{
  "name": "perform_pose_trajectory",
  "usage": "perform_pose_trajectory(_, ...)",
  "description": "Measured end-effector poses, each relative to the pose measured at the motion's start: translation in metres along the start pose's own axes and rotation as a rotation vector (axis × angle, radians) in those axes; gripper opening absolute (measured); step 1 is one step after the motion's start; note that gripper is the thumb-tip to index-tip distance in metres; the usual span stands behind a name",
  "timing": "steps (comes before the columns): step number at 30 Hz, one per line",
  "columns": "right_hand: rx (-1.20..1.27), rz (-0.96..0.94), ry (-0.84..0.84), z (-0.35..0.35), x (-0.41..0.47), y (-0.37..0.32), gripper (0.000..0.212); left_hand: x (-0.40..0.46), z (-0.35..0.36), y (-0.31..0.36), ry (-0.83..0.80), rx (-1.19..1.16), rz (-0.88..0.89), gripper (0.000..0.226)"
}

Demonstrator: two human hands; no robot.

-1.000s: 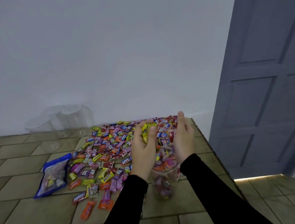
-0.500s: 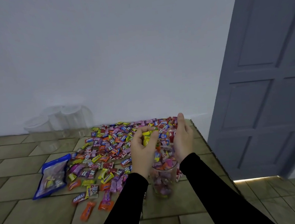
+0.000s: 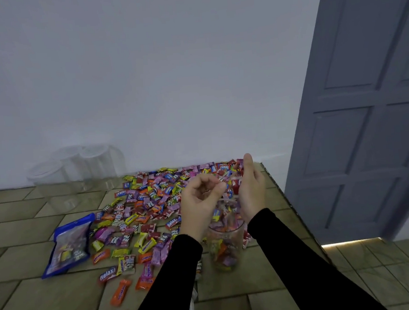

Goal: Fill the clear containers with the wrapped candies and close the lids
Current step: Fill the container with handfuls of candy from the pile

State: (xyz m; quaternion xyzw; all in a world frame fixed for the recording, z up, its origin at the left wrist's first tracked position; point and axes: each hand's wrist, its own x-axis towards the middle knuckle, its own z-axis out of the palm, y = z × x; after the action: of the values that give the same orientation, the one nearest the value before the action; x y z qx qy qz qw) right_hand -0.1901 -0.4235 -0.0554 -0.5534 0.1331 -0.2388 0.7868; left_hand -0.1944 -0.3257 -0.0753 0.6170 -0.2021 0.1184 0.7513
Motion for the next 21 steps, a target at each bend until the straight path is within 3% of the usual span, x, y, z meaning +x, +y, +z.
perform_pose_trajectory(3, 0.038, 0.009, 0.032, 0.001, -0.009, -0.01, 0.061, -0.001, -0.001, -0.002, 0.012, -0.022, 0.029, 0.016)
perform_pose_trajectory(6, 0.034, 0.011, 0.037, -0.002, -0.012, -0.012, 0.063, -0.005, -0.005, -0.005, 0.139, -0.076, 0.039, 0.023)
perform_pose_trajectory(8, 0.013, 0.023, 0.028, -0.004, -0.012, -0.014, 0.054, -0.009, -0.008, -0.012, 0.2, -0.015, -0.009, 0.026)
perform_pose_trajectory(10, 0.013, 0.049, -0.007, -0.003, -0.01, -0.014, 0.036, -0.012, -0.01, -0.022, 0.144, 0.009, -0.181, 0.042)
perform_pose_trajectory(12, 0.024, 0.064, -0.012, -0.002, -0.004, -0.008, 0.031, -0.018, -0.009, -0.027, 0.059, -0.036, -0.418, 0.062)
perform_pose_trajectory(14, 0.013, 0.075, -0.028, -0.001, 0.001, 0.001, 0.028, -0.021, -0.006, -0.03, 0.026, -0.107, -0.521, 0.076)
perform_pose_trajectory(15, 0.02, 0.07, -0.048, 0.0, 0.003, 0.005, 0.033, -0.021, -0.005, -0.03, 0.038, -0.146, -0.526, 0.08)
perform_pose_trajectory(18, 0.069, 0.098, -0.081, 0.0, 0.009, 0.013, 0.083, -0.017, -0.005, -0.031, 0.064, -0.21, -0.516, 0.083)
perform_pose_trajectory(19, 0.079, 0.093, -0.098, -0.001, 0.01, 0.013, 0.082, -0.016, -0.005, -0.031, 0.061, -0.211, -0.511, 0.083)
perform_pose_trajectory(21, 0.085, 0.042, -0.137, -0.002, 0.006, 0.008, 0.054, -0.015, -0.007, -0.034, 0.05, -0.212, -0.508, 0.082)
